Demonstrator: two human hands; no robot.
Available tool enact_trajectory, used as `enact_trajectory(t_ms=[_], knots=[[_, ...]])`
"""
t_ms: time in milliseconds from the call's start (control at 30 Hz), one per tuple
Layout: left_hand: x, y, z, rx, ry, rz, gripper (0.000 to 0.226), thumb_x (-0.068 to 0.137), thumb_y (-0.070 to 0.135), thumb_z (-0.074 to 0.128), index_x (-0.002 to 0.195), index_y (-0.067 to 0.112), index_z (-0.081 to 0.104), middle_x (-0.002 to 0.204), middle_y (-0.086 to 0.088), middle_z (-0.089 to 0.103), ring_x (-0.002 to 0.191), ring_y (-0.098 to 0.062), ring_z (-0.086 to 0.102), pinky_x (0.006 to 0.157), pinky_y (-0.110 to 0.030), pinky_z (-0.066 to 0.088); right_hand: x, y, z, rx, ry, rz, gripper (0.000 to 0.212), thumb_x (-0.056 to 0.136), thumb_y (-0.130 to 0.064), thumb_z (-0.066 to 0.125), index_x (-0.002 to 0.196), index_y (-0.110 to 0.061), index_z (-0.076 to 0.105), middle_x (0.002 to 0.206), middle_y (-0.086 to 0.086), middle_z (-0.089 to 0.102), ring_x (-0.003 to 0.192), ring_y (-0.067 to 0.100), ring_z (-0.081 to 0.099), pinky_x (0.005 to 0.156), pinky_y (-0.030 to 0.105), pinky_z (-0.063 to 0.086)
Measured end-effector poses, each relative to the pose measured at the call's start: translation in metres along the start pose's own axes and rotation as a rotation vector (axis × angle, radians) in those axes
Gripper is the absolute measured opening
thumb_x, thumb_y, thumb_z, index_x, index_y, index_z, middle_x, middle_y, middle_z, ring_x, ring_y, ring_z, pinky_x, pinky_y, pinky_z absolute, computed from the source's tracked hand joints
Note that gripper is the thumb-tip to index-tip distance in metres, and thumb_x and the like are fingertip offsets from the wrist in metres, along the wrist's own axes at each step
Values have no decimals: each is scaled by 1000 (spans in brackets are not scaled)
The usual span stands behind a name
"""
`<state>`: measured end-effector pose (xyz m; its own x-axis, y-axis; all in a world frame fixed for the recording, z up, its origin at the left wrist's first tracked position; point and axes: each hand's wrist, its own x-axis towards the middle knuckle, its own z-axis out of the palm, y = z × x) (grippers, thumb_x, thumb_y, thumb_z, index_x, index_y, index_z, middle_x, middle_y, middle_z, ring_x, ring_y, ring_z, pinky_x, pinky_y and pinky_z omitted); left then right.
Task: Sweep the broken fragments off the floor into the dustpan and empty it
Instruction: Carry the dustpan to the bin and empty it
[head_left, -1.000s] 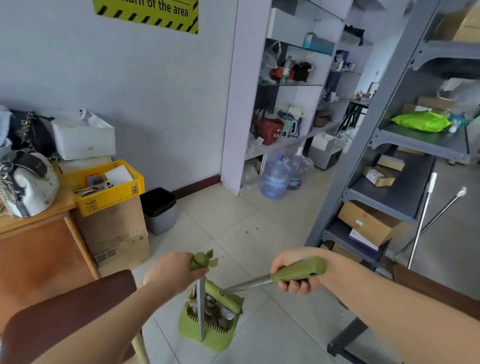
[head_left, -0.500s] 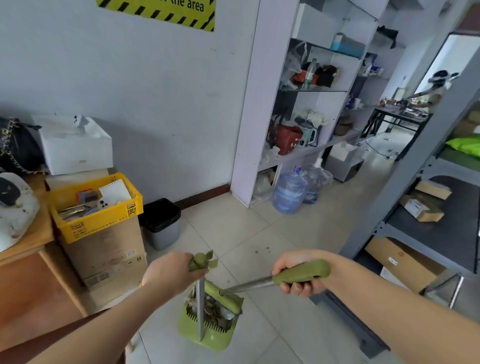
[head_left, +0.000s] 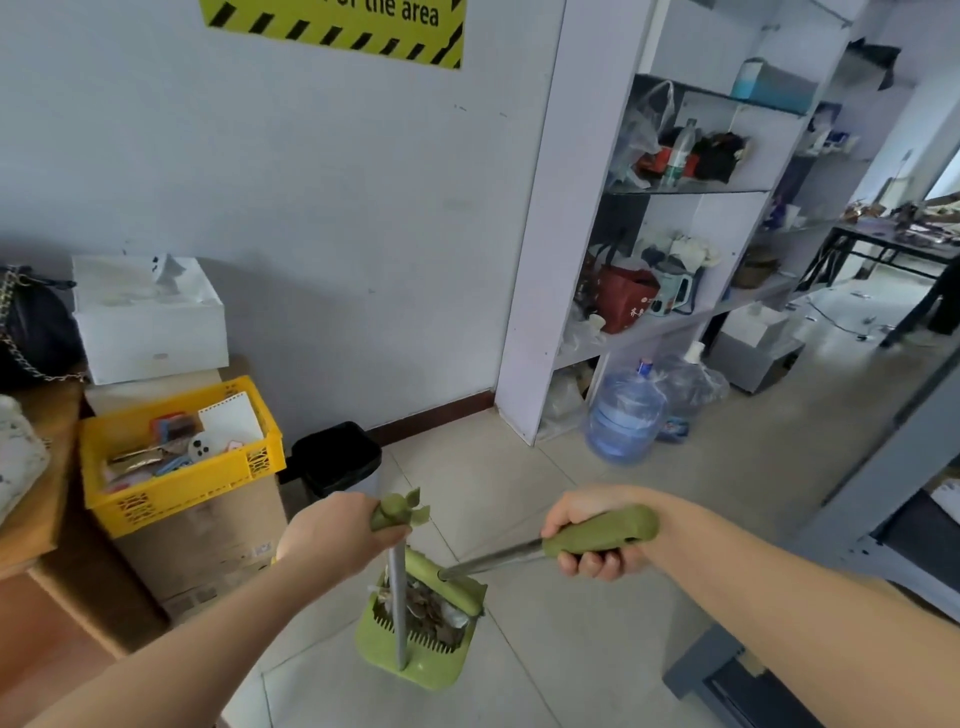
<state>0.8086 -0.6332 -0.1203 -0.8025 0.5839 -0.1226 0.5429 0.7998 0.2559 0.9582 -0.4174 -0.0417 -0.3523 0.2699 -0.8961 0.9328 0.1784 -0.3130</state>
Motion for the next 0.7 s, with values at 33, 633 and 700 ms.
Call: enact_trajectory(t_ms=[33,633,700], knots=[[9,3,0,-2,6,-17,37,84,65,52,74,30,57,70,8,63,62,-6,60,48,-23,42,6,-5,-10,-26,-5,-3,30,91,-27,43,66,-10,49,43,-3,51,27,6,41,27,14,24],[128,59,-35,-62,148,-267,38,82,63,57,71,26,57,66,7,59,60,-8,58,48,-25,40,61,-106,-177,-226,-65,-136,29,91,-25,47,69,-8,52,52,0,52,29,7,43,28,14,26],[141,60,-42,-63,161,-281,38,82,62,57,70,26,55,65,7,59,60,-8,58,50,-25,41,66,-121,-186,-247,-64,-154,27,91,-25,47,70,-7,52,51,1,53,29,8,43,28,13,25]])
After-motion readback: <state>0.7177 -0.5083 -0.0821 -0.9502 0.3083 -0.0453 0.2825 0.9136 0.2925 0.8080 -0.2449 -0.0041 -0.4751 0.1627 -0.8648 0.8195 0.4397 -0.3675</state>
